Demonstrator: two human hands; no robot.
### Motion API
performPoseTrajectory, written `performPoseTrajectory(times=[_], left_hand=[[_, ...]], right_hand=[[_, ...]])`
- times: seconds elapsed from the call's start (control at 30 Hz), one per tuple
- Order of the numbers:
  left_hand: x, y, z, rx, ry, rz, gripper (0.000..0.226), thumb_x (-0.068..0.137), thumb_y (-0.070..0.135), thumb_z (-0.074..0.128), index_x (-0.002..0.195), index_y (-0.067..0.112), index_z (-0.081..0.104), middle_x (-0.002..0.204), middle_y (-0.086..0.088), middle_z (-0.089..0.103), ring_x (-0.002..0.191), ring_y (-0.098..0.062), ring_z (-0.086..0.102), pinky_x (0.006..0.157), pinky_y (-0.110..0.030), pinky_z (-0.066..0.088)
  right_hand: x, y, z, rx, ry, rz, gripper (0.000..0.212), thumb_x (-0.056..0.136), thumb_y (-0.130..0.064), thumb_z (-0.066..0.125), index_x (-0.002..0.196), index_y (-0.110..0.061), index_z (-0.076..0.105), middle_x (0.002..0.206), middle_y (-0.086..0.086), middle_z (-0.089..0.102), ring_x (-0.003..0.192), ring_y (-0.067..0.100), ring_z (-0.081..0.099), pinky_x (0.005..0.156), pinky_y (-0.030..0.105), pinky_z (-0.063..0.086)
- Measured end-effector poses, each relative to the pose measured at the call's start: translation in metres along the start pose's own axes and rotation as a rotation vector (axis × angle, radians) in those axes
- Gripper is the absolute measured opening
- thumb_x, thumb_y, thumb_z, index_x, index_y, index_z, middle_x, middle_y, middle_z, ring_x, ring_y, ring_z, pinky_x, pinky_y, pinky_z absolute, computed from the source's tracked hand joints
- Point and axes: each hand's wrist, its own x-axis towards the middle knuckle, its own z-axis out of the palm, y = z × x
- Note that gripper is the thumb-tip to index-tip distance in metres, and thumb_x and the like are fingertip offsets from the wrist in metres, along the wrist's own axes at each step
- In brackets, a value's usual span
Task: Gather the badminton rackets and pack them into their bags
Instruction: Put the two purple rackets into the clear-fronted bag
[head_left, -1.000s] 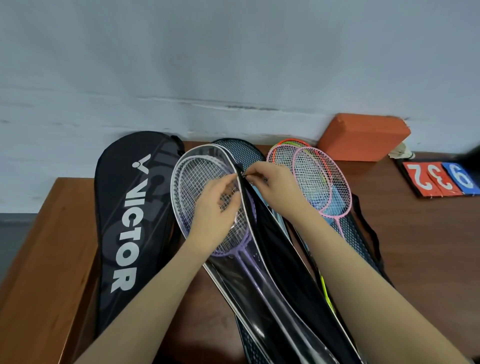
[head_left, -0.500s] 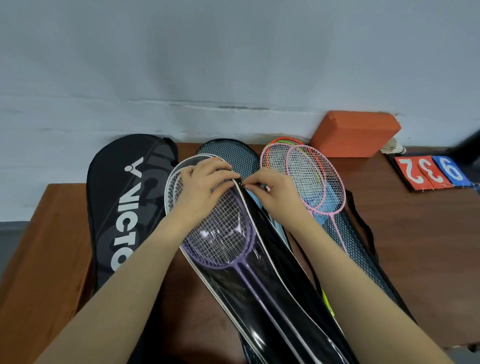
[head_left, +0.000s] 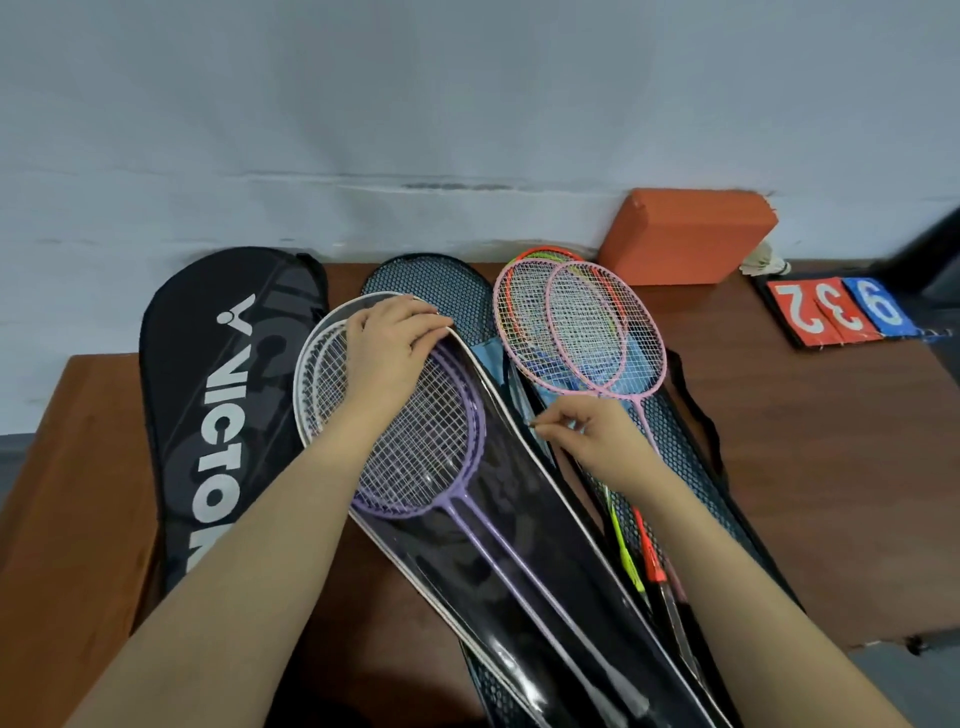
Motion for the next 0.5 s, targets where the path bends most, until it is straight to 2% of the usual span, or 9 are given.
performPoseTrajectory(times=[0.13, 0.23, 0.33, 0.43, 0.5], left_hand=[[0.0, 0.008, 0.004, 0.089, -0.027, -0.062, 0.019, 0.089, 0.03, 0.058, 0.102, 0.024, 0.071, 0.114, 0.005, 0.065, 0.117, -0.019, 0.049, 0.098, -0.042, 0.026], [-0.009, 0.03, -0.003, 0.105, -0.081, -0.141, 0.028, 0.092, 0.031, 0.053, 0.116, 0.022, 0.063, 0.132, 0.005, 0.054, 0.13, -0.017, 0.036, 0.107, -0.041, 0.016], [-0.045, 0.057, -0.005, 0.122, -0.224, 0.031, 0.036, 0.092, 0.035, 0.044, 0.127, 0.032, 0.052, 0.14, 0.014, 0.042, 0.137, -0.014, 0.023, 0.105, -0.032, 0.004], [-0.083, 0.071, 0.0, 0.19, -0.3, 0.239, 0.033, 0.09, 0.036, 0.039, 0.111, 0.03, 0.064, 0.131, 0.01, 0.054, 0.133, -0.021, 0.03, 0.097, -0.034, 0.013], [-0.086, 0.069, -0.002, 0.199, -0.289, 0.243, 0.029, 0.089, 0.035, 0.041, 0.1, 0.03, 0.067, 0.123, 0.011, 0.06, 0.131, -0.02, 0.031, 0.094, -0.035, 0.015]], right_hand=[[-0.018, 0.014, -0.001, -0.129, -0.027, 0.0, 0.006, 0.086, -0.012, 0.065, 0.089, -0.014, 0.069, 0.079, -0.004, 0.065, 0.073, 0.006, 0.057, 0.07, 0.025, 0.047], [-0.025, 0.011, -0.004, -0.128, -0.016, -0.061, 0.008, 0.087, -0.008, 0.062, 0.09, -0.011, 0.068, 0.084, -0.001, 0.066, 0.079, 0.014, 0.059, 0.072, 0.03, 0.047], [-0.03, 0.001, -0.005, -0.068, -0.036, -0.183, 0.009, 0.087, -0.007, 0.061, 0.086, -0.014, 0.066, 0.081, -0.01, 0.062, 0.078, 0.007, 0.057, 0.071, 0.023, 0.047], [-0.032, -0.005, -0.006, -0.024, -0.048, -0.259, 0.007, 0.086, -0.008, 0.063, 0.086, -0.012, 0.067, 0.078, -0.016, 0.058, 0.075, 0.004, 0.055, 0.07, 0.02, 0.045], [-0.032, -0.006, -0.006, 0.0, -0.039, -0.28, 0.006, 0.085, -0.008, 0.064, 0.086, -0.012, 0.068, 0.076, -0.019, 0.056, 0.073, -0.002, 0.054, 0.069, 0.014, 0.043]])
